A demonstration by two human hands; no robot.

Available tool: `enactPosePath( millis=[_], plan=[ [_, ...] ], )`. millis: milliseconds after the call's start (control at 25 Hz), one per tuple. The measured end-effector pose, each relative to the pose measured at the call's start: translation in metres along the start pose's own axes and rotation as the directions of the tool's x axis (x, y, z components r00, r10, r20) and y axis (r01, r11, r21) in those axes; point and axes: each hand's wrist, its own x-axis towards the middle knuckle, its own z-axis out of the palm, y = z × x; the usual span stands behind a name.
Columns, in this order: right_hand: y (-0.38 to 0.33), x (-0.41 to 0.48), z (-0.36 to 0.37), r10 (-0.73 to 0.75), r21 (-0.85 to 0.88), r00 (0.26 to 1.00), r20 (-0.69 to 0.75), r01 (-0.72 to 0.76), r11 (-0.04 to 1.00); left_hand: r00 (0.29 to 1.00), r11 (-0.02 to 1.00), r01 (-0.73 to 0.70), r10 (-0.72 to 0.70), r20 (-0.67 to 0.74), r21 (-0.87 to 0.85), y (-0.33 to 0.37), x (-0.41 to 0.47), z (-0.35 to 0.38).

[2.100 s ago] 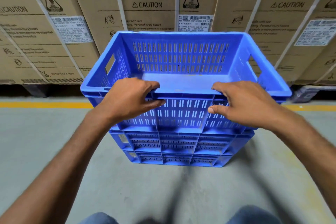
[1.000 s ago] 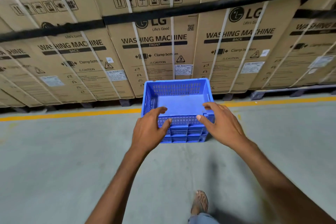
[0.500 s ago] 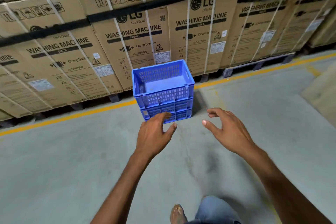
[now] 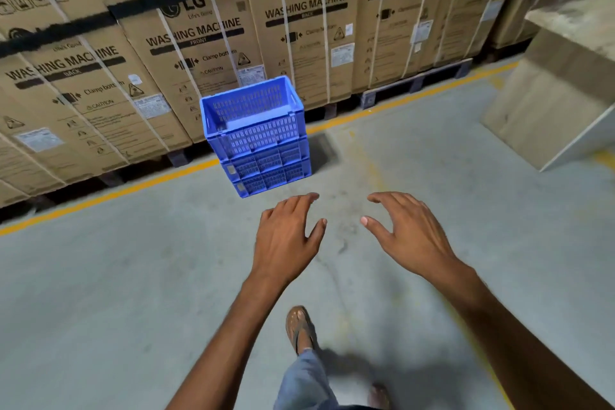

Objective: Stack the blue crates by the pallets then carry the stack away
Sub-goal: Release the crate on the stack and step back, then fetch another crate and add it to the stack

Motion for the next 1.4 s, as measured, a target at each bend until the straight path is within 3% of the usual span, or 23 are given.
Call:
enactPosePath(
  millis=[240,400,640,1000,1400],
  plan=[
    [0.024,-0.165,-0.032,0.287,0.114,0.958,-0.015,-0.284,0.952,0.981,0.987,-0.161,0.163,0.103,-0.03,0.077,-0.101,0.017],
    [0.015,-0.271,-0.044,0.483,0.174,0.872,-0.081,-0.465,0.868,0.938,0.951,-0.271,0.296,0.182,-0.149,0.114,-0.163,0.019],
    [-0.017,-0.425,-0.063,0.679,0.203,0.725,-0.116,-0.652,0.73,0.856,0.864,-0.311,0.436,0.277,-0.397,0.176,-0.255,0.026],
    [-0.016,-0.651,-0.1,0.86,0.322,0.427,-0.279,-0.802,0.503,0.596,0.666,-0.565,0.738,0.317,-0.487,0.316,-0.4,0.042],
    [0.022,-0.953,-0.171,0.951,0.449,0.109,-0.29,-0.862,0.236,0.365,0.522,-0.56,0.853,0.374,-0.643,0.536,-0.629,0.082]
  ],
)
